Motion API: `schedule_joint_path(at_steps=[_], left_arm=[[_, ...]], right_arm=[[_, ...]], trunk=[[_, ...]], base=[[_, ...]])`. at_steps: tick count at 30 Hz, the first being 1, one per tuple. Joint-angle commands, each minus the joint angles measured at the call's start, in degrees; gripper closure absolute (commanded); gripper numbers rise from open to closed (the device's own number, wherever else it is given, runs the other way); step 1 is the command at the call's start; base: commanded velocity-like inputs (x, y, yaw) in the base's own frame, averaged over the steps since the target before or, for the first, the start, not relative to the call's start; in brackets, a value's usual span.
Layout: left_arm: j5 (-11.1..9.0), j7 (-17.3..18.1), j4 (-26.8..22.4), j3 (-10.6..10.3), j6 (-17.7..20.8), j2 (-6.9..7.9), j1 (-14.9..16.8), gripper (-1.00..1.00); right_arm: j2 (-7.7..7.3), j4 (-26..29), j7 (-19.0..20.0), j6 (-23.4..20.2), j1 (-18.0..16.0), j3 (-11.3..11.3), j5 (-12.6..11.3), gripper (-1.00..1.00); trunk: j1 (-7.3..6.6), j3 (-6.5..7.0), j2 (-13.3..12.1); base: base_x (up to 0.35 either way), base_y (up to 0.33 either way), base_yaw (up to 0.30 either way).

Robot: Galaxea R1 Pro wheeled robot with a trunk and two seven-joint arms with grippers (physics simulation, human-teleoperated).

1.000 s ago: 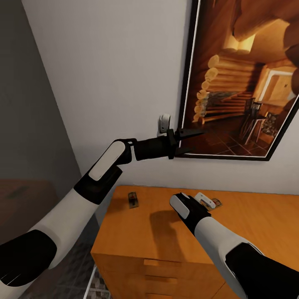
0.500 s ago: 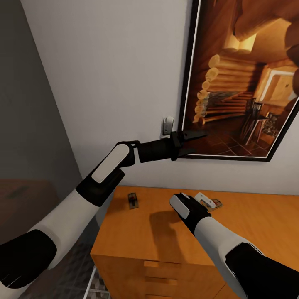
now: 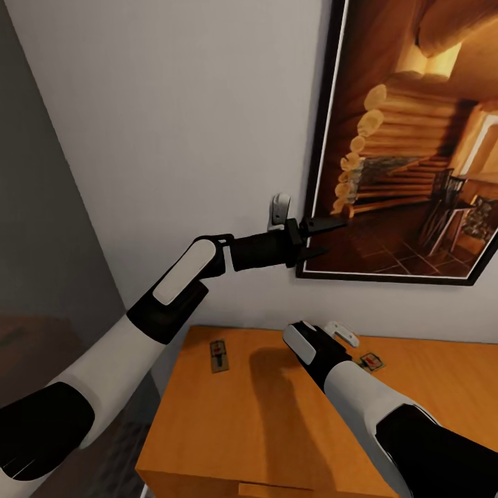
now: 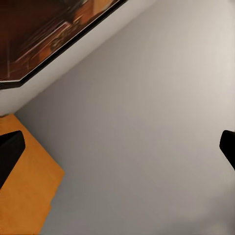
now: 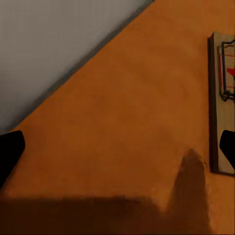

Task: Take the four mousetraps from the cabinet in the bathroom and place them on the bathroom floor. Make sure all four end up on the same floor surface, and ensure that at least two of them are either under or directly next to the same bathroom sink.

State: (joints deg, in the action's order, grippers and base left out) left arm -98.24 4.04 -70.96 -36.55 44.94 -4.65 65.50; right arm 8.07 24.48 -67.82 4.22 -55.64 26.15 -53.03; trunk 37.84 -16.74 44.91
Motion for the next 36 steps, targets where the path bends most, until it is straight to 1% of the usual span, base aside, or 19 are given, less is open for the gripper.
schedule_joint_path(at_steps=[1, 24, 29, 36], left_arm=[[0.2, 0.3, 0.0, 0.0, 0.1, -0.01, 0.1, -1.00], [0.2, 0.3, -0.1, 0.0, 0.1, -0.01, 0.1, -1.00], [0.2, 0.3, -0.1, 0.0, 0.1, -0.01, 0.1, -1.00], [0.2, 0.3, -0.1, 0.0, 0.1, -0.01, 0.1, -1.00]], right_arm=[[-0.06, 0.0, -0.2, 0.4, -0.1, 0.5, -0.6, -1.00], [-0.10, 0.0, -0.2, 0.5, -0.1, 0.4, -0.6, -1.00], [-0.08, 0.0, -0.2, 0.5, -0.1, 0.4, -0.6, -1.00], [-0.10, 0.0, 0.2, 0.5, -0.1, 0.4, -0.7, -1.00]], trunk=[[0.02, -0.08, 0.1], [0.02, -0.08, 0.1], [0.02, -0.03, 0.1], [0.02, 0.18, 0.1]], base=[[0.079, 0.000, 0.000], [0.013, 0.000, -0.004], [0.000, 0.000, -0.151], [0.000, 0.000, -0.241]])
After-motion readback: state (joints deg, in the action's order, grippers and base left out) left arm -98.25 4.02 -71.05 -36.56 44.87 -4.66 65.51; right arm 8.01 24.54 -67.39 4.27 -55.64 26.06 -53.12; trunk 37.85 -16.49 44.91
